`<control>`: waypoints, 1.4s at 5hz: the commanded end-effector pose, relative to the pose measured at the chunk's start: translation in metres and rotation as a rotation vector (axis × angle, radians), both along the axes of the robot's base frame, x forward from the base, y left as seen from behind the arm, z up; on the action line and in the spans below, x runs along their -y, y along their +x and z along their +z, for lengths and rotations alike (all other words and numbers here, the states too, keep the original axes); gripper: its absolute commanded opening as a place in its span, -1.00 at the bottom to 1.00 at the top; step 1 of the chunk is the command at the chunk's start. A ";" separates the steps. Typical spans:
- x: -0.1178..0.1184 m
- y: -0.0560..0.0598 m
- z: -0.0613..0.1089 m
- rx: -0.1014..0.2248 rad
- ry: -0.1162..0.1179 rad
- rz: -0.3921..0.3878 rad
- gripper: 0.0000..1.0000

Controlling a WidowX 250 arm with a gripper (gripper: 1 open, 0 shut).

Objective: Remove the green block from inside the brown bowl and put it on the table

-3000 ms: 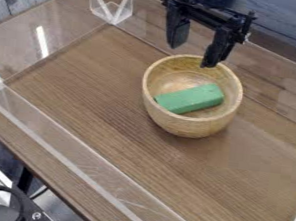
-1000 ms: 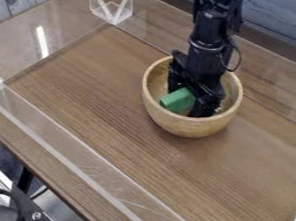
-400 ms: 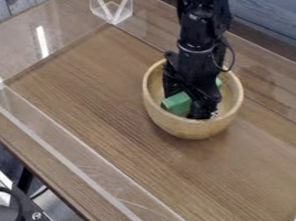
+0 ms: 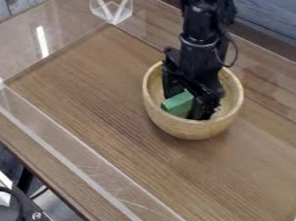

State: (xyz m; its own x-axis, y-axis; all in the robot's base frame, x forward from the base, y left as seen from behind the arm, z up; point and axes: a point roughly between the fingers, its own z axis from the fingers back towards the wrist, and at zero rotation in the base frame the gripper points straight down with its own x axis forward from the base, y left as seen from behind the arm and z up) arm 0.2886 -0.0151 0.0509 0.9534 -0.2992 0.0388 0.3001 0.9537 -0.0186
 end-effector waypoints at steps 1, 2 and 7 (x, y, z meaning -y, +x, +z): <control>0.003 0.019 0.015 0.030 -0.001 0.025 1.00; 0.004 0.028 0.011 0.005 -0.006 0.048 1.00; -0.005 0.036 0.015 0.060 -0.015 0.006 -1.00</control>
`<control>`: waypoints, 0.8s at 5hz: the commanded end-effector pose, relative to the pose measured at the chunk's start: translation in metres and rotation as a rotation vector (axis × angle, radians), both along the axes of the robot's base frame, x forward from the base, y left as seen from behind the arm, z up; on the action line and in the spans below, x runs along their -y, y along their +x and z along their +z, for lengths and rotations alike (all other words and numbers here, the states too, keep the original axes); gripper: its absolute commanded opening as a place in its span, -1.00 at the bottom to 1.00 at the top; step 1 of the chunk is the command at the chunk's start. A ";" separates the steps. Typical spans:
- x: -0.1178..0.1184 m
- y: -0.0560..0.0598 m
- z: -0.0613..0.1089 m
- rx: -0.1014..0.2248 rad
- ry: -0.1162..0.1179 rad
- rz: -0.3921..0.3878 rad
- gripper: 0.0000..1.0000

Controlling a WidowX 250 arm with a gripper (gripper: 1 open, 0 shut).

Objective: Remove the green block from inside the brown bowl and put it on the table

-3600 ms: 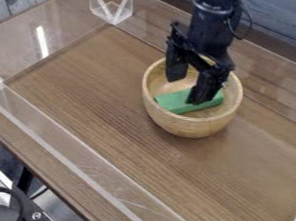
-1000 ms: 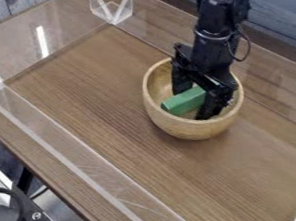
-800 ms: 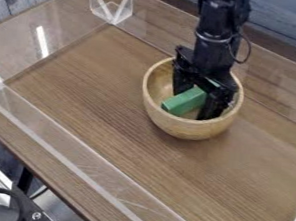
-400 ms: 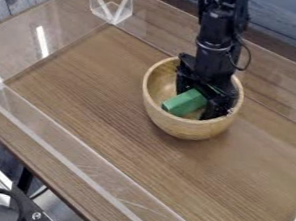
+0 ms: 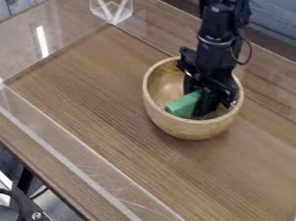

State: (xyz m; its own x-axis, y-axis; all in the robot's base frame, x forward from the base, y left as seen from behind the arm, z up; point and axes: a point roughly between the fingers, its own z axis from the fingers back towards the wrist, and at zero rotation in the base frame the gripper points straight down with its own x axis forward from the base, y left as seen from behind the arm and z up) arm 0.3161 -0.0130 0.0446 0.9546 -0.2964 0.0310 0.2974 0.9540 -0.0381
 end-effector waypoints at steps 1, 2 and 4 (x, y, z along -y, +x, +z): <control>-0.015 0.007 0.039 0.109 0.009 0.029 -1.00; -0.029 0.007 0.063 0.140 0.001 0.091 -1.00; -0.097 0.007 0.072 0.118 0.032 0.335 -1.00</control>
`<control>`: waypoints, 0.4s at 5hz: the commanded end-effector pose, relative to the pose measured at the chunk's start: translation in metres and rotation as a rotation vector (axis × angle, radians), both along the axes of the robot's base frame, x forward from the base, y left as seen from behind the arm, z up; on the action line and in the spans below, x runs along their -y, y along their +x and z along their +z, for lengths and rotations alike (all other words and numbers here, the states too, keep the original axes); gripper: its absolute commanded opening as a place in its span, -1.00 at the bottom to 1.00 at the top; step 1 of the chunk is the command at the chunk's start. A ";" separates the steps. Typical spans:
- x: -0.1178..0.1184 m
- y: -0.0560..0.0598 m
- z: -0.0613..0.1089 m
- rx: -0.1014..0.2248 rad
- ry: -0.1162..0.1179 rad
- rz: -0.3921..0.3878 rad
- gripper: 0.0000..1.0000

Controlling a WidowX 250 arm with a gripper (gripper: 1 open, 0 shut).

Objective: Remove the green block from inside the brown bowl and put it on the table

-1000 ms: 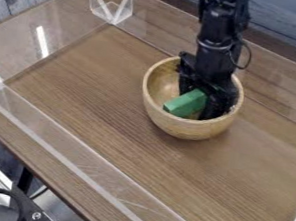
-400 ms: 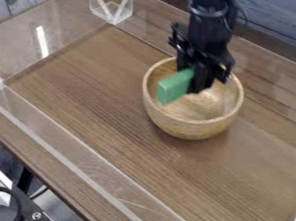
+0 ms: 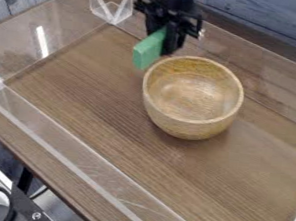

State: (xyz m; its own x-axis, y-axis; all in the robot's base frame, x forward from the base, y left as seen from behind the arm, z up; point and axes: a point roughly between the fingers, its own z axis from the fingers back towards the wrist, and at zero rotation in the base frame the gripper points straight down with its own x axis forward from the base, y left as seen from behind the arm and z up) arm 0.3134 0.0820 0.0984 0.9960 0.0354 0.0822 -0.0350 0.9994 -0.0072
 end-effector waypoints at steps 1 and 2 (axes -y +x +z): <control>-0.019 0.010 0.009 0.023 0.053 0.072 -1.00; -0.033 0.007 -0.015 -0.018 0.089 0.115 -1.00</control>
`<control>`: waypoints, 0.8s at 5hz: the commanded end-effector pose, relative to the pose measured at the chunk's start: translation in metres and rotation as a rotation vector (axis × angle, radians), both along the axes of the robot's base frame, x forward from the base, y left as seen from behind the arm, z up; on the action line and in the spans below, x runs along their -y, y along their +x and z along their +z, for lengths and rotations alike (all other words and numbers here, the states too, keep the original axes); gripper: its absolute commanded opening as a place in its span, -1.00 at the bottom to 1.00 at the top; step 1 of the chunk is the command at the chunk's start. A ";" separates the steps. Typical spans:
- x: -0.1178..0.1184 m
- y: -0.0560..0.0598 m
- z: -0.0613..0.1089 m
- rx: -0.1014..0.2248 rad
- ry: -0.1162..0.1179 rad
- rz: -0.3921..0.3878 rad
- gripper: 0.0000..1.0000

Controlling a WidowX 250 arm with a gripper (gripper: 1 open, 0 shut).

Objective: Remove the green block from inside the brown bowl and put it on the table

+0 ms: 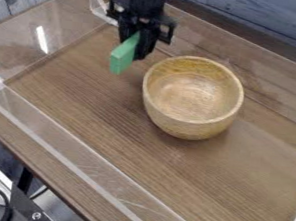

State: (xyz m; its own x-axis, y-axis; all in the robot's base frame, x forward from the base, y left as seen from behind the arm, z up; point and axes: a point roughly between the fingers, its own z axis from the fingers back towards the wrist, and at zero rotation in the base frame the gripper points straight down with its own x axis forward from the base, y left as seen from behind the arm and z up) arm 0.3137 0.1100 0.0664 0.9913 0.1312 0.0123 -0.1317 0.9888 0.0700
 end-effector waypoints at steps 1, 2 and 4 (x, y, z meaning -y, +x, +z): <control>-0.014 0.008 -0.004 0.020 0.050 0.044 -1.00; -0.006 0.004 -0.013 -0.002 0.064 -0.031 -1.00; -0.003 0.002 -0.013 -0.004 0.049 -0.118 -1.00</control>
